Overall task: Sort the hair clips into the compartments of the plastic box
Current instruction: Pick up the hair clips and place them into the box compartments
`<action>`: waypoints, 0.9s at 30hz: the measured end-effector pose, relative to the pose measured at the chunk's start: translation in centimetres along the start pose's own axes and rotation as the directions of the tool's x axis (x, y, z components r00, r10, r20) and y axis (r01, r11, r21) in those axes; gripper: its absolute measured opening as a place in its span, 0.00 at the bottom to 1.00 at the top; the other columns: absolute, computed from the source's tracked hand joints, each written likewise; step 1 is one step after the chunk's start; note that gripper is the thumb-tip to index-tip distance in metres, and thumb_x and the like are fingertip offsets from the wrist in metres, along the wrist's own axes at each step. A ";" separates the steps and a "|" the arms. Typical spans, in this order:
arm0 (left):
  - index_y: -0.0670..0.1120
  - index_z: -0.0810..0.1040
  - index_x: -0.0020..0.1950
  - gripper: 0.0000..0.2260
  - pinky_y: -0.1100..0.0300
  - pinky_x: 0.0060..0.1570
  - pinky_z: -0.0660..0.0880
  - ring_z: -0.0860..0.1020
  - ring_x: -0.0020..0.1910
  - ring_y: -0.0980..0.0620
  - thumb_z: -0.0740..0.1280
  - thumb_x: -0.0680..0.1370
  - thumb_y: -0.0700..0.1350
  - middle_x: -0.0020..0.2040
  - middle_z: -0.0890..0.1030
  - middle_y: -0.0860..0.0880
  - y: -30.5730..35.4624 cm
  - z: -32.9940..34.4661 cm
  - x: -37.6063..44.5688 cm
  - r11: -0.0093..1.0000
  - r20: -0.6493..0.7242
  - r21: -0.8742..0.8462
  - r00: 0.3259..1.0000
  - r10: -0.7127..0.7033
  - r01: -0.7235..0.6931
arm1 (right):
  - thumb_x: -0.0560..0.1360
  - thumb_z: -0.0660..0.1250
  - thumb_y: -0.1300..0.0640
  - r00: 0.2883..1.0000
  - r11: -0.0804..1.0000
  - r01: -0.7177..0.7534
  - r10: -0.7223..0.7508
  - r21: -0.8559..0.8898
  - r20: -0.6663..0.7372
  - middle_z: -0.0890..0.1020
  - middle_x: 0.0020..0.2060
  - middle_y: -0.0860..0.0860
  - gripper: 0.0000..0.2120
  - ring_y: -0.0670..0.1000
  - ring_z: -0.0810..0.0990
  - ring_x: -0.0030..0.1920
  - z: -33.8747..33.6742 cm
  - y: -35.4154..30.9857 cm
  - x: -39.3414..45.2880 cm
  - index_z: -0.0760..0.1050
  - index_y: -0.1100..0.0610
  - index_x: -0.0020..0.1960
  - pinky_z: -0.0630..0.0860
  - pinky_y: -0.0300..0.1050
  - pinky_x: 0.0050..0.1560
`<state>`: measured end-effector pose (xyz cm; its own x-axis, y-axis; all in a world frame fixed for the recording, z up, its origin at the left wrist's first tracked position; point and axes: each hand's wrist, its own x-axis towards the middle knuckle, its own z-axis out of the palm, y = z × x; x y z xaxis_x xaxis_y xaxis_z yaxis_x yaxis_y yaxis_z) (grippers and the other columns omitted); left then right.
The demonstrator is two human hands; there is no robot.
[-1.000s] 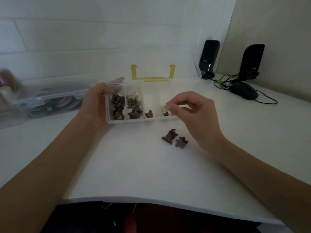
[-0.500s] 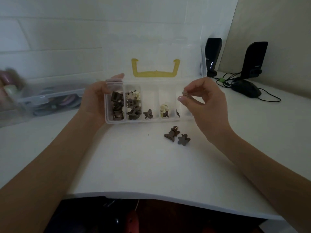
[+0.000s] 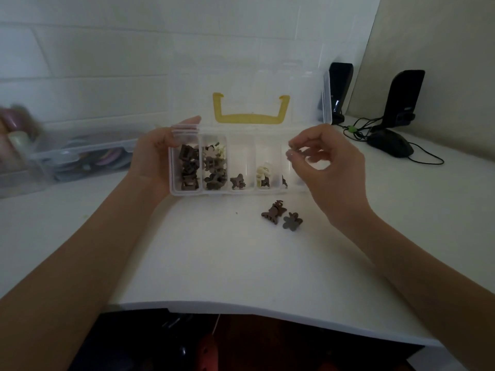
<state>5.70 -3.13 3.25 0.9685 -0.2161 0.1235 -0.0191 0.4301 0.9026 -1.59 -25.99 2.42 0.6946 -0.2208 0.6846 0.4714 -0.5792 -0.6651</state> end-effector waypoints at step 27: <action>0.47 0.81 0.56 0.27 0.55 0.39 0.80 0.83 0.43 0.47 0.62 0.58 0.44 0.45 0.85 0.48 -0.4 -1.2 1.0 0.999 0.011 -0.032 1.000 -0.004 0.004 | 0.73 0.69 0.58 0.769 0.831 0.465 -0.207 -0.306 0.605 0.80 0.39 0.36 0.07 0.44 0.75 0.43 -1.4 -0.9 0.4 0.82 0.47 0.47 0.75 0.42 0.42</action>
<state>7.01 -2.46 2.52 0.9659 -0.2272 0.1242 -0.0069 0.4569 0.8895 -2.56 -26.67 3.71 0.7650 0.4252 0.4837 0.5485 -0.8238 -0.1434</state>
